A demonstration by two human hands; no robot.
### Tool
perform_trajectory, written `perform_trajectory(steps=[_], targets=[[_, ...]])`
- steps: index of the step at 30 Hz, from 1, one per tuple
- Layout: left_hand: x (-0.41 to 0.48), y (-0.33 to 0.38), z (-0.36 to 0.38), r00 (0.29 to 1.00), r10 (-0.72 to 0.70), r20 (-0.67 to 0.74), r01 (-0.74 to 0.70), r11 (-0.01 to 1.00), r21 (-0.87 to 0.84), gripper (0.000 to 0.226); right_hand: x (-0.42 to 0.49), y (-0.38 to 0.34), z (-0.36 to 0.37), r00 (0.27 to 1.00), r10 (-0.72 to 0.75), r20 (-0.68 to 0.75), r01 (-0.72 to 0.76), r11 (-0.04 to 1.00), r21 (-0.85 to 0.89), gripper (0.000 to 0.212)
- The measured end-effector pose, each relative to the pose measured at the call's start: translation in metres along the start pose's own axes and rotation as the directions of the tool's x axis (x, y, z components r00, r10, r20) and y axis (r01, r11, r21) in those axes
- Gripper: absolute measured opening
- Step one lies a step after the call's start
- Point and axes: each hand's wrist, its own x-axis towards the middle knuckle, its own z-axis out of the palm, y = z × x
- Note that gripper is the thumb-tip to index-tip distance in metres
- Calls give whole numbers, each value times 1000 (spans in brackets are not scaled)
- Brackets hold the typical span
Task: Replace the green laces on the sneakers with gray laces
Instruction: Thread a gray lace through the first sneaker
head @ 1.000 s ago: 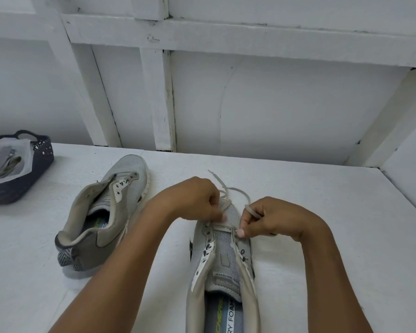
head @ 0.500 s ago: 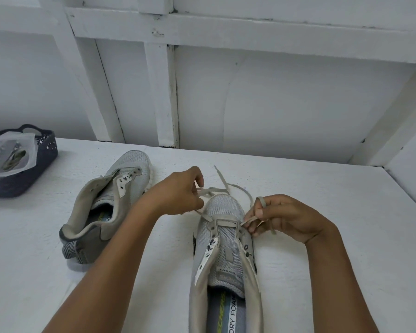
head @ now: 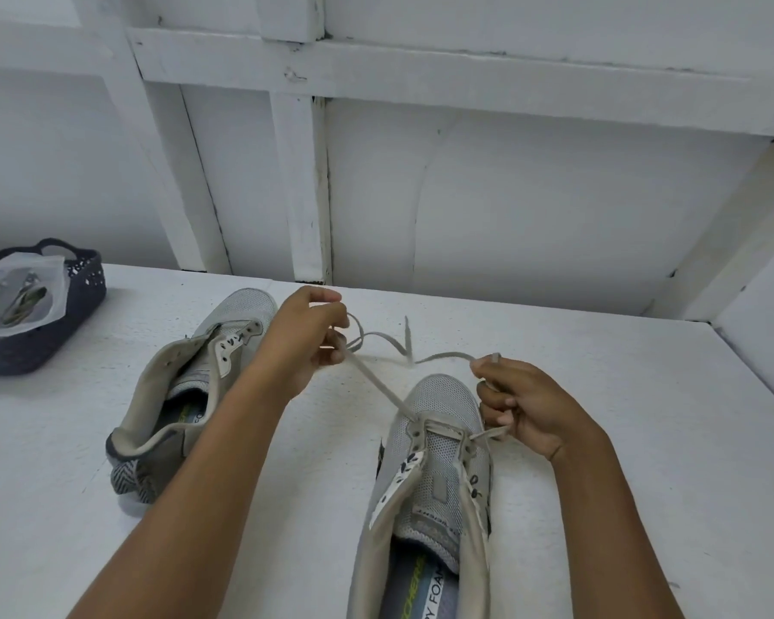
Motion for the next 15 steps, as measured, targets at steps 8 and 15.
perform_trajectory(steps=[8,15], targets=[[5,17,2,990,111,88,-94,980,-177,24,7,-3,2,991,-41,-130,32,997,-76,18],[14,6,-1,981,72,182,-190,581,792,16,15,-12,-11,912,-49,-408,-270,678,-683,35]])
